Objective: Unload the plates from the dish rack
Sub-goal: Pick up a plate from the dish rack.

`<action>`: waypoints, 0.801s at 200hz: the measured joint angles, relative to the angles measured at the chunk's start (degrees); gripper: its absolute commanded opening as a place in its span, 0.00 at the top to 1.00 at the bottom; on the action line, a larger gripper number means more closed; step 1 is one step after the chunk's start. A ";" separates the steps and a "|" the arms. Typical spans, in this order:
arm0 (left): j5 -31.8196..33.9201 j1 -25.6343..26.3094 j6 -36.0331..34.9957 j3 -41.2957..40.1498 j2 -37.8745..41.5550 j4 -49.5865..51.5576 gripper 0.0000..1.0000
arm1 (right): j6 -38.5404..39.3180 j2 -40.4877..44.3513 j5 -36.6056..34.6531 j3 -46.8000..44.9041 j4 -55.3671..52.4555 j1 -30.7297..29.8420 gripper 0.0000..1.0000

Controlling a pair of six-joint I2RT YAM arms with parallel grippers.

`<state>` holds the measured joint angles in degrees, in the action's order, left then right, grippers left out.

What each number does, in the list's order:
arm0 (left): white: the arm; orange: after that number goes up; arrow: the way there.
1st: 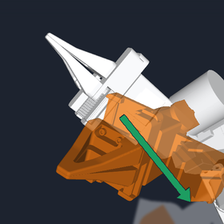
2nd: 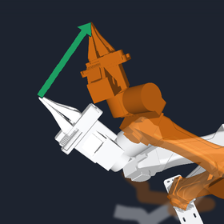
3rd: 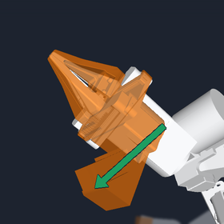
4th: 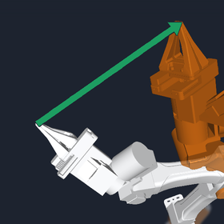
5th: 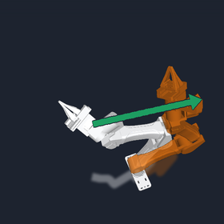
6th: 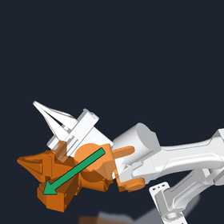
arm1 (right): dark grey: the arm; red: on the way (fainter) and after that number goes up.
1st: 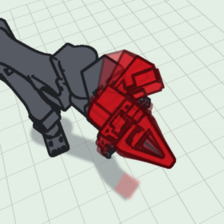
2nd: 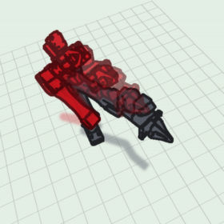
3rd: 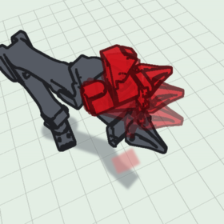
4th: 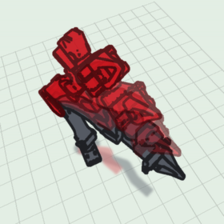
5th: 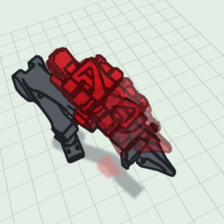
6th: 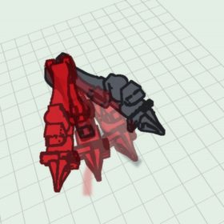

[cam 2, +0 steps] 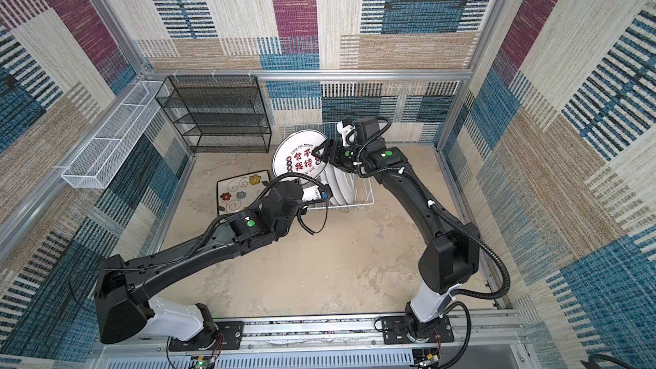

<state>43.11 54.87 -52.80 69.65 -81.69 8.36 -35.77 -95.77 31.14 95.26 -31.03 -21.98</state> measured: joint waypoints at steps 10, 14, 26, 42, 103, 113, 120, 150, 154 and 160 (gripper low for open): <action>-0.02 0.00 0.13 0.00 0.15 0.00 1.00 | -0.17 0.39 -0.22 -0.31 0.42 0.20 0.22; -0.02 0.00 0.13 -0.02 0.15 0.04 1.00 | -0.20 0.50 -0.24 -0.37 0.66 0.20 0.24; -0.04 0.00 0.13 -0.02 0.17 0.04 1.00 | -0.26 0.68 -0.24 -0.39 1.40 0.13 0.31; -0.02 0.00 0.13 -0.07 0.07 0.07 1.00 | -0.39 0.72 -0.15 -0.42 1.86 0.07 0.43; -0.42 -0.11 0.33 -0.07 -1.46 1.49 1.00 | -0.83 -1.05 2.49 -0.48 2.56 0.09 0.72; -0.42 -0.13 0.35 -0.07 -1.55 1.57 1.00 | -0.83 -0.87 2.47 -0.50 2.60 0.09 0.77; -0.39 -0.26 0.39 -0.07 -1.57 1.66 1.00 | -0.83 -0.74 2.29 -0.50 2.60 0.09 0.81; -0.02 -0.28 -0.15 0.33 -2.14 1.73 0.98 | -3.02 -0.39 0.33 -0.90 2.19 0.09 0.91; -0.09 -0.28 -0.39 0.37 -2.19 1.79 0.97 | -3.17 -0.37 0.17 -1.03 2.16 0.09 0.92; -0.13 -0.28 -0.52 0.37 -2.23 2.01 0.94 | -3.39 -0.37 0.15 -1.25 2.12 0.09 0.96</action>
<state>42.98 54.59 -53.32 70.02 -83.92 10.37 -39.16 -96.14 31.29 94.02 -28.91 -21.89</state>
